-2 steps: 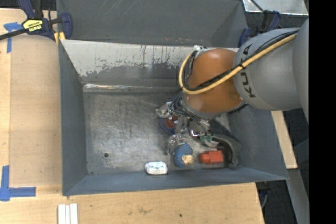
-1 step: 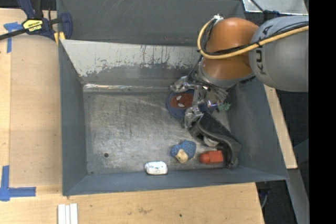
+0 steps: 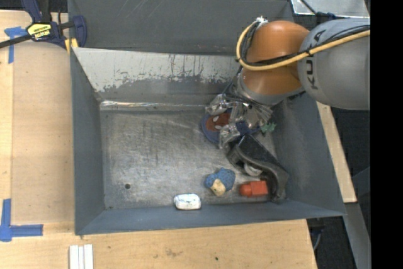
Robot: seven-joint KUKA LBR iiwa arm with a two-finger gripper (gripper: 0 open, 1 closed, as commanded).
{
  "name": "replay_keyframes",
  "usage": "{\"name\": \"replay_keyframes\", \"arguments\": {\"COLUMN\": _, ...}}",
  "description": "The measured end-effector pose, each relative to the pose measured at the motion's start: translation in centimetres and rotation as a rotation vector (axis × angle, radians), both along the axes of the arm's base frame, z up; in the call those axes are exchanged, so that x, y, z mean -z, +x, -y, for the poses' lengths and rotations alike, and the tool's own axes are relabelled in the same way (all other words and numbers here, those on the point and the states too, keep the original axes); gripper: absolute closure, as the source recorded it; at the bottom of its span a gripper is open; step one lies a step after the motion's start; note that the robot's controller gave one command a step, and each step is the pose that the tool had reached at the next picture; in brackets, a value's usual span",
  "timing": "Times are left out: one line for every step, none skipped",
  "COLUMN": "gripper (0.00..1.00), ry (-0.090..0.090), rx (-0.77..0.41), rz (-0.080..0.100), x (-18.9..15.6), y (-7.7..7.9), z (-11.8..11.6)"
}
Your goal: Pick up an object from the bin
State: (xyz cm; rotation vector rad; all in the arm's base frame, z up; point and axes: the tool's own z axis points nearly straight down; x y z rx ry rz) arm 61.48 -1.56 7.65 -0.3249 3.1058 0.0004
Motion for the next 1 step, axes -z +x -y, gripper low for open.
{"name": "replay_keyframes", "arguments": {"gripper": 1.00, "ry": -0.006, "rx": -0.175, "rz": -0.006, "x": -18.36, "y": -1.34, "z": 2.01}}
